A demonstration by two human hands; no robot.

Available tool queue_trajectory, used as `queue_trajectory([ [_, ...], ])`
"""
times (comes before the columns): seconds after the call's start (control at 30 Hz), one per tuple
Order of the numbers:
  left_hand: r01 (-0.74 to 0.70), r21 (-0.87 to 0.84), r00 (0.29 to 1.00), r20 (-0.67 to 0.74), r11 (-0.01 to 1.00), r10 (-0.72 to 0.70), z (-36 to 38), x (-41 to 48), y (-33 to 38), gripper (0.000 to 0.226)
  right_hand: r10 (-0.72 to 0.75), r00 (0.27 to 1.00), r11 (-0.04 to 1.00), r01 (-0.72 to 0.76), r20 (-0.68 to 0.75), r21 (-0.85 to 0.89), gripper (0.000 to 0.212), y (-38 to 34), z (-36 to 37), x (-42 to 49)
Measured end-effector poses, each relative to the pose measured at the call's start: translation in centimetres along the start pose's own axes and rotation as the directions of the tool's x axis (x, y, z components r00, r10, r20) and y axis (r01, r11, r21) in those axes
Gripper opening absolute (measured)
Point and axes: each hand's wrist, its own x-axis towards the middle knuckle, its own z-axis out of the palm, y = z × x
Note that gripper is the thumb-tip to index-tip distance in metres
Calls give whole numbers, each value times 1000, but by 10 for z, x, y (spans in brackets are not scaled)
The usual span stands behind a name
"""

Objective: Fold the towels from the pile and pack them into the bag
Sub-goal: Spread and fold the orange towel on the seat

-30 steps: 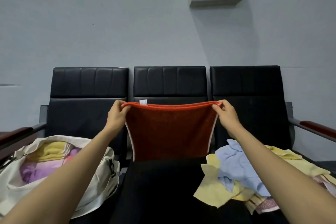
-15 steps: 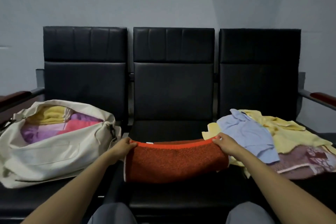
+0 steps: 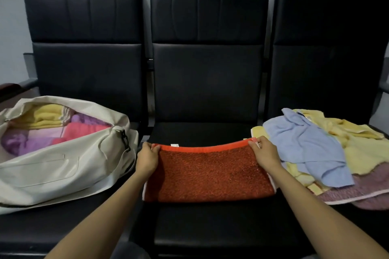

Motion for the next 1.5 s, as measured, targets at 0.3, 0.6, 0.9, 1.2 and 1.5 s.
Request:
queue_trajectory([
  [0.3,-72,343,997,60,937,55,18,13,-9,21,147,973,983,-124,178,-132,28,9,25,17],
  [0.6,-411,298,903,265,862,339,79,-40,50,17,111,983,982,-86,146,-167,11,5,28,10],
  [0.9,-16,1,807,591,1000,12,116,-80,83,80,2,894,956,-133,448,262,42,-13,-14,1],
  [1.2,-118,262,895,446,958,-12,145,-73,74,35,132,974,951,-72,186,-300,35,17,12,11],
  [1.5,-135,281,895,446,950,-5,150,-69,68,44,229,926,970,-190,300,-153,26,0,10,20],
])
